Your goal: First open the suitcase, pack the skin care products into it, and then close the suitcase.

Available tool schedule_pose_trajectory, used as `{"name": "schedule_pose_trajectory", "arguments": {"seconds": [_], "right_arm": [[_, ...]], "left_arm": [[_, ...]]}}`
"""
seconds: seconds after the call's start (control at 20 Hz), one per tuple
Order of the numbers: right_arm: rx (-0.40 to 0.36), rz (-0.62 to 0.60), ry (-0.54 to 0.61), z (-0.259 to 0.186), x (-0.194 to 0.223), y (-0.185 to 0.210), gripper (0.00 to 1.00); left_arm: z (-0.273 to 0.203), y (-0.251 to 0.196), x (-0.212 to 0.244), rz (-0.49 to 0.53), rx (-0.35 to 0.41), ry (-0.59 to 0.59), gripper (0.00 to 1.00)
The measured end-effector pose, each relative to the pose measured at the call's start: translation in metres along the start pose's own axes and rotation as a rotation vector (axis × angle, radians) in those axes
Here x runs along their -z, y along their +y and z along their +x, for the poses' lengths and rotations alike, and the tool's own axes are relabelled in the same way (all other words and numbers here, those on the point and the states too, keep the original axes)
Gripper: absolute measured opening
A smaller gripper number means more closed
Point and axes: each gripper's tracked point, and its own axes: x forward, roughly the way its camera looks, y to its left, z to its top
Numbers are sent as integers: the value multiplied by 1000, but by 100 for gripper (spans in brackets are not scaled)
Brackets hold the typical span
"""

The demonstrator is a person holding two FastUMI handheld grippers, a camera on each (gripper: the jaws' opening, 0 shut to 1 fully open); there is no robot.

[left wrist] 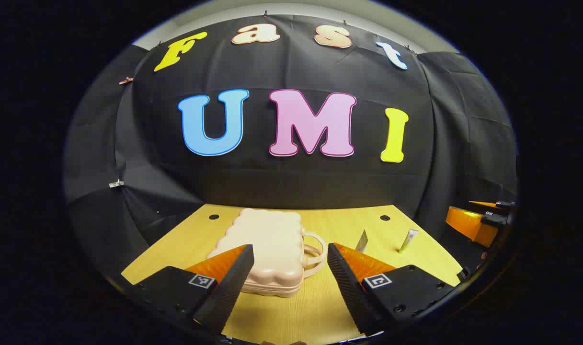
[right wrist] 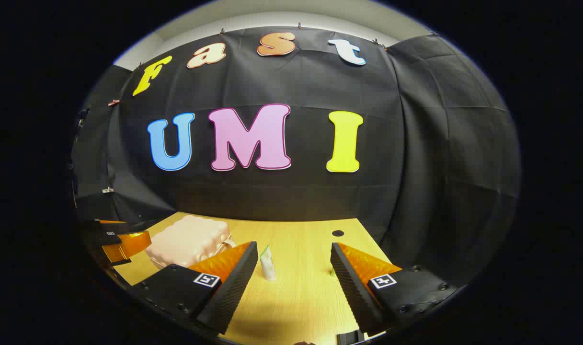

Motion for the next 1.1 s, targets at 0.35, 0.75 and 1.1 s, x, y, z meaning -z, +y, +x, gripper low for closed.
{"name": "schedule_pose_trajectory", "arguments": {"seconds": [0.35,0.75,1.1], "right_arm": [[6,4,-3,15,-3,0,97],[3,7,11,27,1,1,97],[20,-10,17,31,-2,-4,97]], "left_arm": [[14,1,2,4,1,14,97],[25,0,4,4,5,27,97],[42,-13,0,23,54,45,97]]}}
